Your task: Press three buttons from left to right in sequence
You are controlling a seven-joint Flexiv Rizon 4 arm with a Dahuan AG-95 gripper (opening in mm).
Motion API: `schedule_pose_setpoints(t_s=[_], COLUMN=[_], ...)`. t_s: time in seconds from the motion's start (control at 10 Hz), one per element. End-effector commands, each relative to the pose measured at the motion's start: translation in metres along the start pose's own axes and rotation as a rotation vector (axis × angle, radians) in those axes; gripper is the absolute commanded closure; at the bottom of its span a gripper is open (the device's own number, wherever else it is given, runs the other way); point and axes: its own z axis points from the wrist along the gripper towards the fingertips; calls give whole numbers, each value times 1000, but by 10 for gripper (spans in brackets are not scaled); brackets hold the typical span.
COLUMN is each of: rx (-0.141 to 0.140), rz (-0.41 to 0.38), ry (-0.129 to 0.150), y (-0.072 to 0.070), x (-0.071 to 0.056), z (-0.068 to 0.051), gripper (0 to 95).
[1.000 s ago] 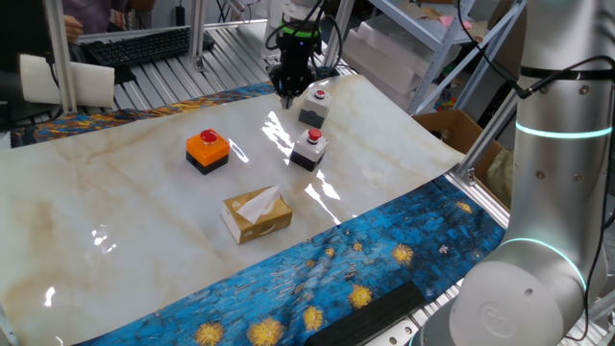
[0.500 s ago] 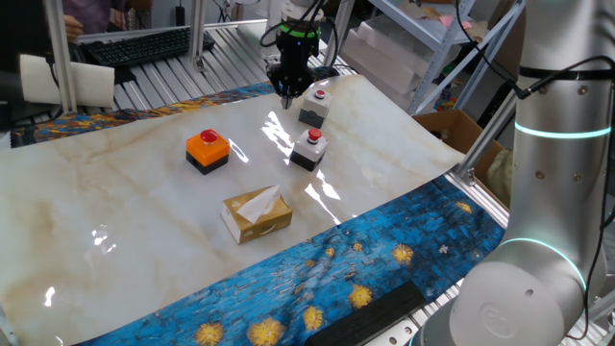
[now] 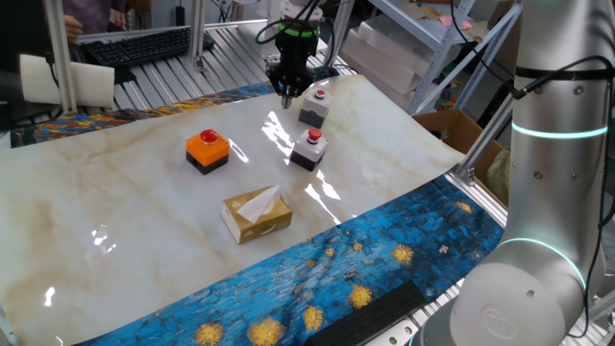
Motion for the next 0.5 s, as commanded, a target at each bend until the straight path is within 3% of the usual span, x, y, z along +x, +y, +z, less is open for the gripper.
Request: schedule_pose_setpoints(t_s=[0.1,0.5], rx=[-2,-1], rz=[-8,24], ry=[-1,-1], y=[0,0], x=[0,0], z=[0,0], gripper=[950,950])
